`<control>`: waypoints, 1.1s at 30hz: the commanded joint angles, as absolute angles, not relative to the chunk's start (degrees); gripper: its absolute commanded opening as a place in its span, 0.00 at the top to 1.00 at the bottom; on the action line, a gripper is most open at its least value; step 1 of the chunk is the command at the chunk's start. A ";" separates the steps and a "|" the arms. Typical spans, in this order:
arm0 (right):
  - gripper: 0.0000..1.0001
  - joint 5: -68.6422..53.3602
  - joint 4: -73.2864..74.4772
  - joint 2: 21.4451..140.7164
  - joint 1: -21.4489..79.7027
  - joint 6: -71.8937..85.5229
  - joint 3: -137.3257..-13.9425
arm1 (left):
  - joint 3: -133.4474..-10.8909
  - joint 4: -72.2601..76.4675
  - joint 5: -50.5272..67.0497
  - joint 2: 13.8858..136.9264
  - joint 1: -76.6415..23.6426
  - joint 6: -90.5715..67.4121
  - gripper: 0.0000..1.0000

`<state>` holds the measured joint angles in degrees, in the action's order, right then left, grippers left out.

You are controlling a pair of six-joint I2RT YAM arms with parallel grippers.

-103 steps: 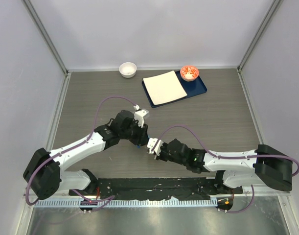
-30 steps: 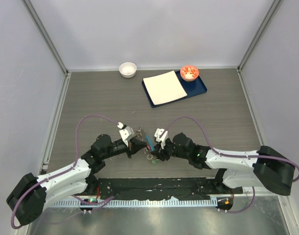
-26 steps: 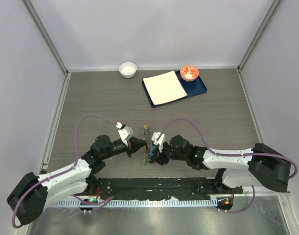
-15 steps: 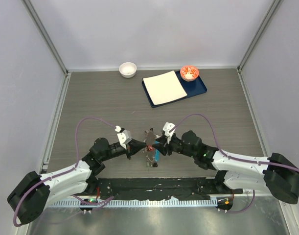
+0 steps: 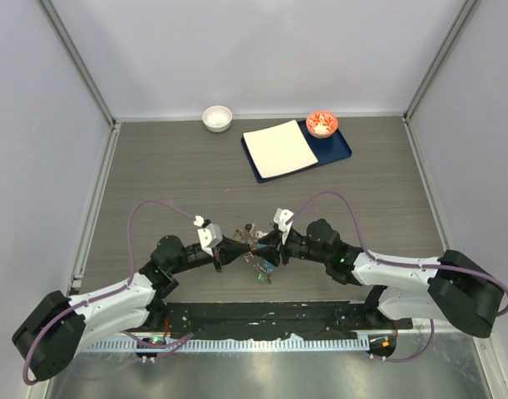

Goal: Put the keys on the keyring

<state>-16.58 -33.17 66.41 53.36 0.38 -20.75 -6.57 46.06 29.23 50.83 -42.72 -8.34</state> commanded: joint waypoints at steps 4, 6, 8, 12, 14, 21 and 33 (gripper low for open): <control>0.57 -20.74 -45.08 74.96 52.82 3.25 -21.53 | -6.77 57.65 32.61 51.33 -42.71 -9.23 1.00; 0.57 -20.13 -45.53 76.46 52.82 3.95 -21.71 | -6.68 58.27 31.74 51.50 -42.71 -9.05 1.00; 0.57 -16.38 -45.18 74.90 52.82 4.22 -21.10 | -6.59 57.05 30.42 51.33 -42.71 -8.62 1.00; 0.56 -5.84 -38.78 68.76 52.82 3.17 -20.74 | -7.12 52.74 25.24 51.59 -42.71 -7.12 1.00; 0.55 -1.08 -32.30 66.37 52.74 1.76 -21.79 | -7.82 50.47 20.67 52.03 -42.71 -6.95 1.00; 0.47 21.86 -18.90 57.40 52.73 2.72 -24.08 | -15.62 40.27 4.76 56.76 -41.84 -4.93 0.99; 0.43 35.68 -12.57 43.69 52.65 4.04 -22.50 | -37.44 31.73 -8.24 76.81 -30.24 -3.70 0.97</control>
<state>29.89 -14.33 46.87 52.75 2.96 -21.87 -33.61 31.75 0.45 75.13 -32.27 -6.55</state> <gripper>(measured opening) 0.560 0.019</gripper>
